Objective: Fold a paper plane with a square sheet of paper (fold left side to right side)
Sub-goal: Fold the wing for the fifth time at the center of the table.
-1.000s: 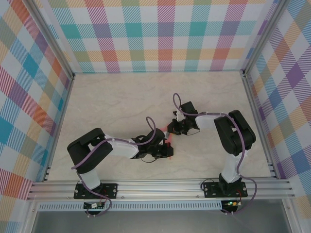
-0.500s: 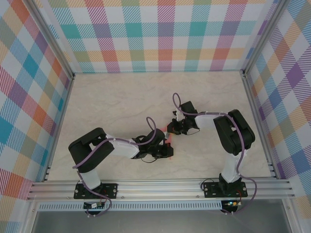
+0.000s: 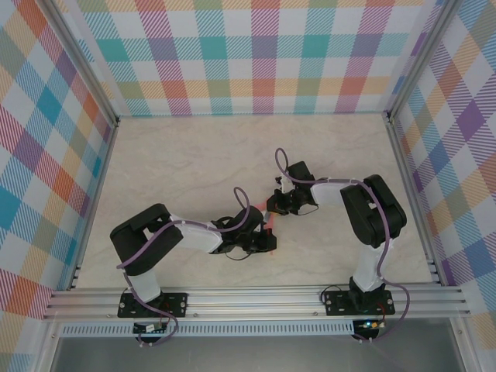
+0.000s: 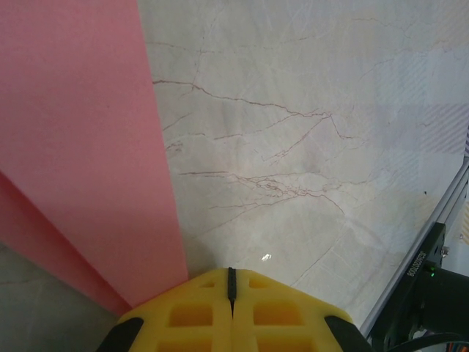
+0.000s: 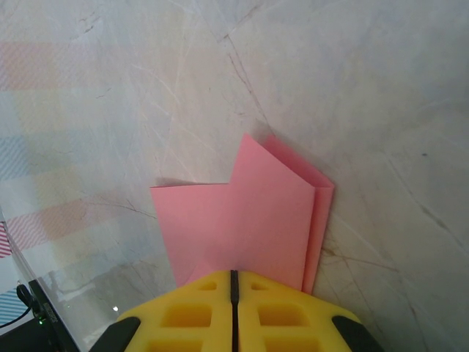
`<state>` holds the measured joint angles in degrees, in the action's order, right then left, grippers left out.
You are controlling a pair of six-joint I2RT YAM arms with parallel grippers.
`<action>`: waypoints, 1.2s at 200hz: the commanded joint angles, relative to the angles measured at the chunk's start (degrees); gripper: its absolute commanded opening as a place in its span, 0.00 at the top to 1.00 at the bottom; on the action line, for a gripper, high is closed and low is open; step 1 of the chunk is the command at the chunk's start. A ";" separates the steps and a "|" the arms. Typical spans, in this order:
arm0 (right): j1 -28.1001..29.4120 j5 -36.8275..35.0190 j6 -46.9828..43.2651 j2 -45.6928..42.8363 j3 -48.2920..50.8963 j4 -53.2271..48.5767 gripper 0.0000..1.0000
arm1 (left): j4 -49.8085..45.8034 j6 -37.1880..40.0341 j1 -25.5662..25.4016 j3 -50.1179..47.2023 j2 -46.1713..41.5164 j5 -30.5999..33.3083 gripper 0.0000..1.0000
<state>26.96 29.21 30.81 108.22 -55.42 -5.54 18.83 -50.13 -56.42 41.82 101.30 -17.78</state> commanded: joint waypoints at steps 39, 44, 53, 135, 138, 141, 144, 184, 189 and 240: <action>0.46 -5.68 -0.92 4.06 0.22 -3.81 0.92 | -2.40 -2.32 -4.01 -3.36 -0.93 -0.98 1.00; 0.46 -5.66 -0.99 4.10 0.20 -3.82 0.92 | -2.39 -2.54 -4.27 -3.59 -1.10 -0.89 1.00; 0.47 -5.81 -0.93 4.18 0.22 -3.78 0.92 | -2.23 -2.92 -4.73 -4.05 -1.18 -0.67 1.00; 0.46 -5.66 -1.14 4.66 -0.12 -3.68 0.92 | -0.90 -4.78 -7.12 -5.61 -1.99 0.37 1.00; 0.46 -5.66 -1.14 4.71 -0.13 -3.69 0.92 | -0.90 -4.75 -7.12 -5.66 -2.10 0.38 1.00; 0.47 -5.66 -1.18 4.71 -0.13 -3.62 0.92 | -0.90 -4.82 -7.12 -5.80 -2.14 0.44 1.00; 0.46 -5.66 -1.14 4.71 -0.13 -3.67 0.92 | -0.90 -4.86 -7.17 -5.83 -2.23 0.46 1.00; 0.46 -5.57 -1.16 4.81 -0.26 -3.63 0.93 | -0.66 -5.13 -7.54 -6.41 -3.34 0.81 1.00; 0.46 -5.61 -1.11 4.80 -0.22 -3.68 0.93 | -0.51 -5.22 -7.56 -6.55 -3.55 0.82 1.00; 0.46 -4.89 -1.20 3.60 -0.22 -3.43 0.92 | -3.12 -2.91 -5.52 -4.52 -9.51 0.62 1.00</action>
<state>27.00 30.06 30.81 109.06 -56.49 -6.55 19.57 -54.61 -62.87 36.62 96.64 -15.88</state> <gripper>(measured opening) 0.078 0.043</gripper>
